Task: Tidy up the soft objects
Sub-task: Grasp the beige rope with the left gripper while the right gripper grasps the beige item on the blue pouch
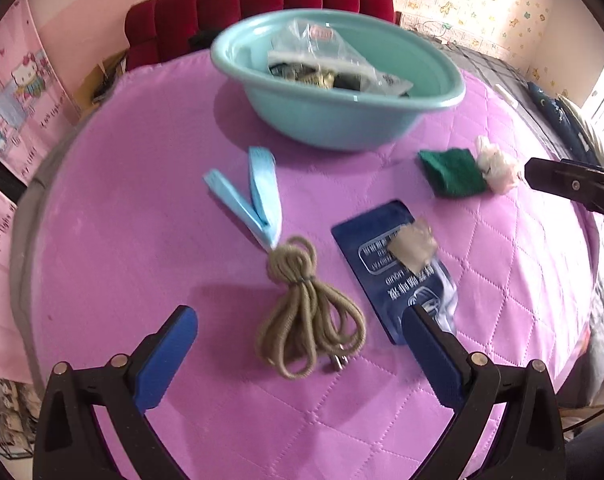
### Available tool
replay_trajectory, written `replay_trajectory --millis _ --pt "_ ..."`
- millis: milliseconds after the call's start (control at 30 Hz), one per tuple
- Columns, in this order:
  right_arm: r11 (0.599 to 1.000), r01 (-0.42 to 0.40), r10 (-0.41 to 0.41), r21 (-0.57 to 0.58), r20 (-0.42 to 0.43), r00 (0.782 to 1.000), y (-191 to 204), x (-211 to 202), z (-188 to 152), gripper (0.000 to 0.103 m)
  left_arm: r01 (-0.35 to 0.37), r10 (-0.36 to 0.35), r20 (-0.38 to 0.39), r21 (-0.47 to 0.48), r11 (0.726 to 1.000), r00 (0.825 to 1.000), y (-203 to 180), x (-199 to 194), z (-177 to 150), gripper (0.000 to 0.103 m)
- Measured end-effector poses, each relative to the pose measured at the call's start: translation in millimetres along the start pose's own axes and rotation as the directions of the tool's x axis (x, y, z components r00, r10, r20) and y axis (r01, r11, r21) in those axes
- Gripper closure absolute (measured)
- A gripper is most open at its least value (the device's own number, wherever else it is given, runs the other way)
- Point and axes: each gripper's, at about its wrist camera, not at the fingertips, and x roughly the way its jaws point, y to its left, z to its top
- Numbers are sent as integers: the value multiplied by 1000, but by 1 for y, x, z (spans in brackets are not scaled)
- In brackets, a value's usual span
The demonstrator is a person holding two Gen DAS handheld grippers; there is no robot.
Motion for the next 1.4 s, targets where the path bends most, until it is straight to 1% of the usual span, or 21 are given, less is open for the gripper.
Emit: replay_trajectory --millis 67,167,267,400,500,533,600,633,667,700,767,833,867,900,967,1100,1233,1333,1400 --pt "1000 -3 3 6 -21 1000 1 6 -2 0 6 -6 -14 0 1000 1000 -1 5 -2 0" --pt "1000 -2 2 -4 -29 1000 3 10 -3 0 -2 2 -20 3 1000 1000 -1 10 -3 0" --pt "1000 2 -2 -10 -36 999 5 14 -4 0 18 -18 -33 -19 1000 999 4 15 -3 0" --pt "1000 -6 5 -16 -68 998 9 23 -6 0 35 -37 -57 -35 999 998 11 23 -5 0" --pt "1000 -10 8 -27 -82 997 15 29 -7 0 62 -65 -67 -48 997 996 13 29 -5 0" --pt "999 -11 8 -31 -86 996 16 31 -7 0 65 -69 -72 -49 997 995 13 30 -5 2" --pt "999 -10 6 -41 -95 995 18 34 -7 0 71 -75 -84 -55 996 994 13 33 -6 8" --pt "999 -10 5 -45 -99 995 19 35 -7 0 72 -77 -88 -57 996 993 13 34 -6 17" --pt "999 -10 5 -49 -105 995 20 37 -7 0 76 -81 -90 -58 995 993 12 35 -6 30" --pt "999 -11 5 -53 -109 994 21 38 -7 0 80 -85 -93 -57 995 992 11 36 -5 37" --pt "998 -15 8 -59 -117 993 23 41 -7 0 79 -84 -98 -48 996 992 8 38 -5 70" --pt "998 -18 10 -67 -126 992 25 44 -7 0 75 -77 -100 -29 997 992 4 38 -6 76" --pt "997 -21 12 -69 -129 992 26 45 -7 0 68 -70 -100 -23 997 993 2 37 -6 83" --pt "997 -26 16 -73 -134 991 27 47 -7 0 68 -70 -94 -26 997 993 2 35 -6 86" --pt "996 -28 17 -81 -139 990 30 50 -6 0 71 -73 -90 -27 997 993 1 32 -5 86" --pt "992 -60 40 -108 -174 984 40 61 -6 0 69 -71 -71 -25 997 995 1 22 -6 86" --pt "987 -85 56 -136 -203 978 50 72 -7 0 87 -90 -58 -48 995 994 6 15 -9 86" --pt "983 -100 66 -151 -217 974 58 80 -8 0 81 -83 -52 -48 996 995 7 11 -12 86" --pt "982 -110 73 -156 -227 971 61 85 -8 5 80 -82 -50 -51 995 995 8 11 -13 86"
